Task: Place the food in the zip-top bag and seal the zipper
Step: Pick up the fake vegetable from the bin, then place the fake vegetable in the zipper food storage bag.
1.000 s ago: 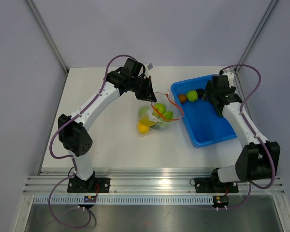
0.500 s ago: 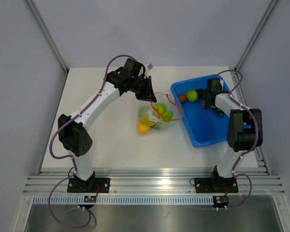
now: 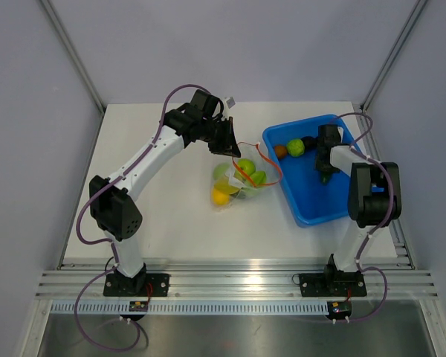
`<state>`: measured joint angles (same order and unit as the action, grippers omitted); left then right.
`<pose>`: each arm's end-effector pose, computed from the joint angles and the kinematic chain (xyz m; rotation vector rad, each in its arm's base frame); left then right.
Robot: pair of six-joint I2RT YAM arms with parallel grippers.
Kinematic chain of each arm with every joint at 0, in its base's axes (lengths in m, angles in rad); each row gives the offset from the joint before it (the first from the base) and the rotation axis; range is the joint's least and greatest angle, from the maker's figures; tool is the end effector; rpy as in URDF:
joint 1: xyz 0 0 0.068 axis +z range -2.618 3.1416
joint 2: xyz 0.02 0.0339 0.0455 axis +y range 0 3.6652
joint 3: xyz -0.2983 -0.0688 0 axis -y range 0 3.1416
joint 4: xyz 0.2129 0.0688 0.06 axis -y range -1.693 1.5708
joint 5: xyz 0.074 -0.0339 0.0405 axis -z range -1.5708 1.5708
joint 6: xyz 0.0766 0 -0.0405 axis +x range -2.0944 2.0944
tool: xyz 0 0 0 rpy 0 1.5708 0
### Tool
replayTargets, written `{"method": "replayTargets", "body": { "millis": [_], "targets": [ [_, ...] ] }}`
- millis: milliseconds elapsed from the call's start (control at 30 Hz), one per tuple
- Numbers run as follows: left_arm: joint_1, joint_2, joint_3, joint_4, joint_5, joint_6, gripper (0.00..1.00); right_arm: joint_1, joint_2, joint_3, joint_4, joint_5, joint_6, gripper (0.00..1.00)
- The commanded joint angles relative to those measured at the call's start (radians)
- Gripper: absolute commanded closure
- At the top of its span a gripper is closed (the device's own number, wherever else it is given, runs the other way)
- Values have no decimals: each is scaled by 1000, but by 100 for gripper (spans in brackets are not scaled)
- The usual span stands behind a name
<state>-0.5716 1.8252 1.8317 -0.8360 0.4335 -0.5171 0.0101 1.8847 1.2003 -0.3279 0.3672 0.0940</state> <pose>0.3228 -0.2459 0.3577 0.2872 2.5393 -0.9921 0.3924 -0.0235 0.1857 0.2411 2.5265 -0.4322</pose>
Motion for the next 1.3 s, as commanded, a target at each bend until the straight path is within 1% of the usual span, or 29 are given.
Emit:
{"method": "replayTargets", "body": {
  "millis": [0,33,100,133,200,233,267,300,333,400,433,467,533,567,633,667,733,767,800,867,1033,1167,1267],
  "targets": [
    [-4,-38,12,31,4,8,100,-2,-166,-37,-22,-71,84,84],
    [-4,-38,12,31,2,8,100,-2,-238,-45,-31,-98,90,84],
    [-4,-38,9,29,2,9,100,-1,-321,-62,-69,-152,114,83],
    [-4,-40,9,31,1,9,100,-2,-411,-71,-82,-175,119,82],
    [-4,-41,11,31,-1,11,100,-1,-501,-74,-120,-212,142,81],
    [-4,-41,12,31,-1,12,100,-2,-580,-74,-134,-270,148,80],
    [-2,-43,12,29,-2,14,100,-1,-619,-74,-141,-307,159,80],
    [-2,-43,11,32,-6,17,100,-2,-654,-76,-154,-406,189,80],
    [-2,-44,14,32,-6,17,100,1,-715,-76,-152,-457,205,80],
    [-2,-41,17,32,1,19,100,10,-766,-90,-131,-552,282,80],
    [-2,-41,18,32,2,19,100,48,-812,-112,-111,-568,302,80],
    [-2,-41,18,29,2,19,100,74,-832,-128,-65,-559,341,80],
    [-2,-46,17,29,5,19,100,152,-875,-174,-5,-495,363,80],
    [-2,-49,14,28,5,19,100,236,-881,-186,60,-472,375,80],
    [-2,-59,5,28,5,22,100,304,-881,-224,134,-439,388,80],
    [-2,-64,1,28,5,22,100,373,-880,-237,212,-430,404,80],
    [-2,-72,-5,26,5,22,100,448,-865,-281,285,-364,400,81],
    [-2,-73,-5,26,7,22,100,508,-857,-300,365,-312,391,82],
    [-2,-75,-5,28,11,20,100,534,-848,-315,398,-250,388,85],
    [-2,-75,-5,28,19,20,100,570,-814,-366,485,-202,382,86],
    [-2,-73,-3,20,20,23,100,645,-731,-448,589,-94,381,87],
    [-2,-75,0,18,20,25,100,657,-679,-475,613,-97,397,86],
    [-1,-73,1,17,19,26,100,669,-673,-490,612,-123,400,85]
  ]
}}
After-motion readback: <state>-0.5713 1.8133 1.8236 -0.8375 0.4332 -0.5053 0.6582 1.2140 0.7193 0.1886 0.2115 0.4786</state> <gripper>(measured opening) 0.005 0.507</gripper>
